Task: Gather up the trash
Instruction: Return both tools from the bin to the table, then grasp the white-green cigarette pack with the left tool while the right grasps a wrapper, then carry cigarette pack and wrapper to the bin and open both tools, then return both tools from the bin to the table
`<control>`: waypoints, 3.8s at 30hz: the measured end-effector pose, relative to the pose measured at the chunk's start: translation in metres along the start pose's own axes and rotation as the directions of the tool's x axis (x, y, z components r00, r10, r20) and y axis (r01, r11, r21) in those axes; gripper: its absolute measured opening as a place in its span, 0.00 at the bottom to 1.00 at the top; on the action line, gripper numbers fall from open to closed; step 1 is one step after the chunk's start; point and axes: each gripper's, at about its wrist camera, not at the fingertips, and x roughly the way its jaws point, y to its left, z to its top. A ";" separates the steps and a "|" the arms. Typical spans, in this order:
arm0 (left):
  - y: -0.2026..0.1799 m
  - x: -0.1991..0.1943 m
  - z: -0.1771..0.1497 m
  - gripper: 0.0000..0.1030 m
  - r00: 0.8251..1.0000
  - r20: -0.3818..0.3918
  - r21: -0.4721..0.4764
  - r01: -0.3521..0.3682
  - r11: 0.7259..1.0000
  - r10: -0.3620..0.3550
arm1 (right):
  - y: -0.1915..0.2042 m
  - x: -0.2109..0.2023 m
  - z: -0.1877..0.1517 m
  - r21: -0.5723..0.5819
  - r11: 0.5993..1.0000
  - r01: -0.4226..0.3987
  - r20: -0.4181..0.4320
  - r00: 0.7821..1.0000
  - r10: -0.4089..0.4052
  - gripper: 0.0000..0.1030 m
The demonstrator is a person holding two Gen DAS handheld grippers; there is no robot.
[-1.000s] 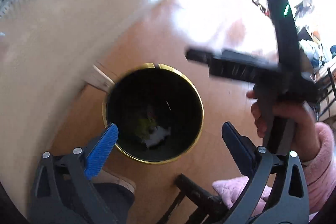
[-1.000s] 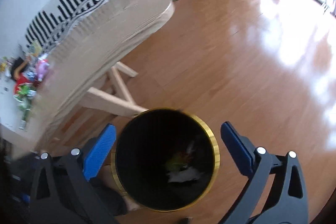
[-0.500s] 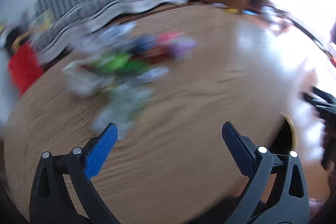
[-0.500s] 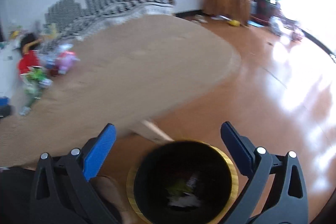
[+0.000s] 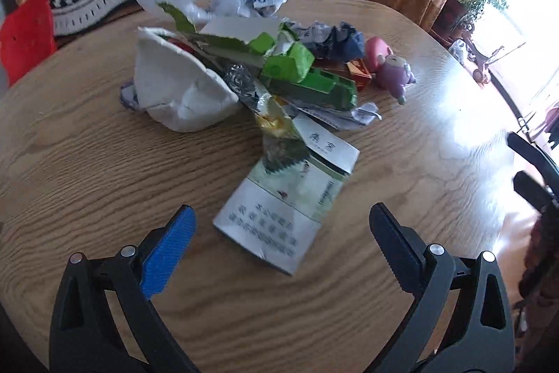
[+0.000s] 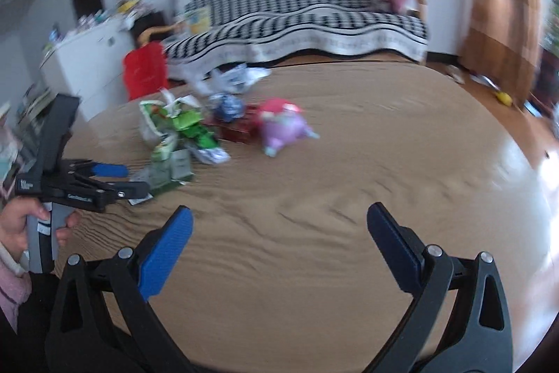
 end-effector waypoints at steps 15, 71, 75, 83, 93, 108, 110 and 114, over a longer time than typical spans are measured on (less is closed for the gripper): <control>-0.010 0.019 0.009 0.94 1.000 -0.011 0.130 -0.003 0.991 0.005 | 0.052 0.137 0.061 -0.128 0.954 -0.272 -0.201 0.949 0.243 0.49; -0.312 -0.034 -0.056 0.56 0.953 -0.076 0.465 0.295 0.835 -0.294 | -0.130 -0.207 -0.111 0.342 0.932 0.122 0.104 0.980 -0.167 0.09; -0.351 0.020 -0.087 0.56 0.924 -0.241 0.441 0.377 0.814 -0.297 | -0.171 -0.196 -0.172 0.480 0.868 0.127 -0.004 0.990 -0.142 0.09; -0.364 0.101 -0.128 0.56 0.891 -0.414 0.461 0.383 0.801 -0.188 | -0.202 -0.137 -0.260 0.611 0.777 0.153 -0.185 0.982 -0.049 0.09; -0.370 0.114 -0.137 0.56 0.881 -0.447 0.450 0.373 0.811 -0.158 | -0.204 -0.110 -0.257 0.606 0.782 0.144 -0.219 0.976 -0.010 0.09; -0.361 0.113 -0.130 0.94 0.899 -0.406 0.413 0.341 0.844 -0.164 | -0.240 -0.147 -0.260 0.758 0.604 0.245 -0.180 0.969 -0.167 0.94; -0.364 0.108 -0.130 0.94 0.919 -0.362 0.458 0.319 0.830 -0.155 | -0.245 -0.143 -0.261 0.765 0.563 0.313 -0.258 0.950 -0.177 0.94; -0.370 0.091 -0.126 0.94 0.954 -0.250 0.548 0.280 0.788 -0.165 | -0.248 -0.133 -0.266 0.788 0.494 0.368 -0.336 0.929 -0.156 0.94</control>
